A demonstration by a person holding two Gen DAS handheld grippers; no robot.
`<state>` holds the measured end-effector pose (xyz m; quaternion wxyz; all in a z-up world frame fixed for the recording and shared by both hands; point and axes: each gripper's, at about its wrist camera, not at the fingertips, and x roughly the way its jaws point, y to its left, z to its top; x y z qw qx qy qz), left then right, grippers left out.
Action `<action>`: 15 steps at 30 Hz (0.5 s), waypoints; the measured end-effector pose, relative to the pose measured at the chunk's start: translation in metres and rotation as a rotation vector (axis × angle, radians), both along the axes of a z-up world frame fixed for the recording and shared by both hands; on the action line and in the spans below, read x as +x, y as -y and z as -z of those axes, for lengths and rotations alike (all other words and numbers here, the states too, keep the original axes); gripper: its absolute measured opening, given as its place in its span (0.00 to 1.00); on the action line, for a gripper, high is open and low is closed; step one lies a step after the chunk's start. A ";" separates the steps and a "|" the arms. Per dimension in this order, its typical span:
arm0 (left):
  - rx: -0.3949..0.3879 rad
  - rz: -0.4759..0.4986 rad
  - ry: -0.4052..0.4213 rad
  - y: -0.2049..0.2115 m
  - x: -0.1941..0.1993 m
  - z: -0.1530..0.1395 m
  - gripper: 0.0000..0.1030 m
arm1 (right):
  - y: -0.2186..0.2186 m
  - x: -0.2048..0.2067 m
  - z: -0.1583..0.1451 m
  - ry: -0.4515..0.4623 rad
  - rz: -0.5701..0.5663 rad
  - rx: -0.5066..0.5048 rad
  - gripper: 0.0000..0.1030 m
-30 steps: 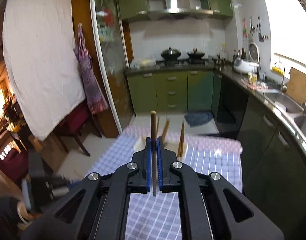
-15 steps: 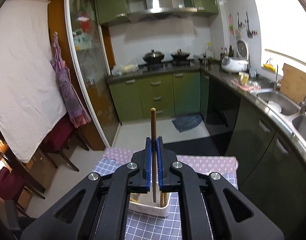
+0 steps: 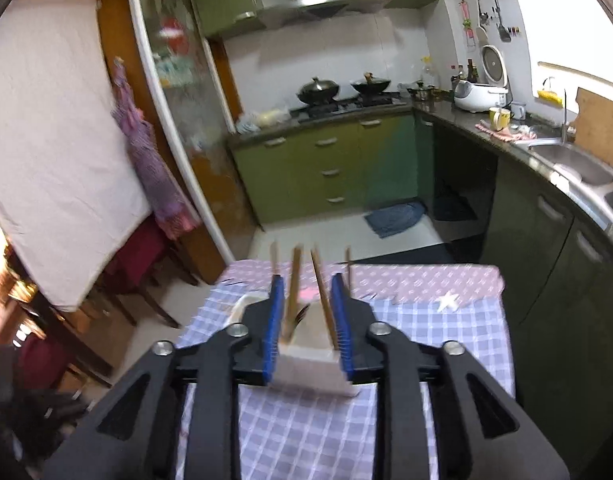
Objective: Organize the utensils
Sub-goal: 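Lower the left tool's chopstick into the caddy and open the left tool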
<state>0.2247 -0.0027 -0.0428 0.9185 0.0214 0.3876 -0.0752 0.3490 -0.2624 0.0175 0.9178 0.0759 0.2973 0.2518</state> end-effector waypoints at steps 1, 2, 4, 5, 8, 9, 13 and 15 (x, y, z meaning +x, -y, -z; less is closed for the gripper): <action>0.000 0.000 0.006 0.000 0.002 -0.004 0.06 | 0.005 -0.018 0.008 0.008 -0.010 0.008 0.27; 0.000 0.000 0.011 0.001 0.004 -0.009 0.06 | 0.009 -0.033 0.018 0.013 -0.011 0.006 0.27; -0.006 0.002 0.018 0.003 0.008 -0.018 0.06 | 0.017 -0.059 0.038 0.000 -0.014 0.012 0.27; -0.008 0.003 0.025 0.004 0.013 -0.026 0.06 | 0.020 -0.071 0.047 -0.009 -0.017 0.023 0.27; -0.016 -0.008 0.060 0.004 0.026 -0.052 0.06 | 0.036 -0.102 0.074 -0.023 0.015 0.052 0.32; -0.020 -0.013 0.076 0.005 0.029 -0.060 0.06 | 0.040 -0.110 0.080 -0.023 0.031 0.056 0.32; -0.034 -0.016 0.135 0.012 0.046 -0.099 0.06 | 0.057 -0.138 0.101 -0.033 0.082 0.068 0.33; -0.038 -0.014 0.168 0.020 0.057 -0.118 0.06 | 0.066 -0.148 0.109 -0.042 0.093 0.079 0.36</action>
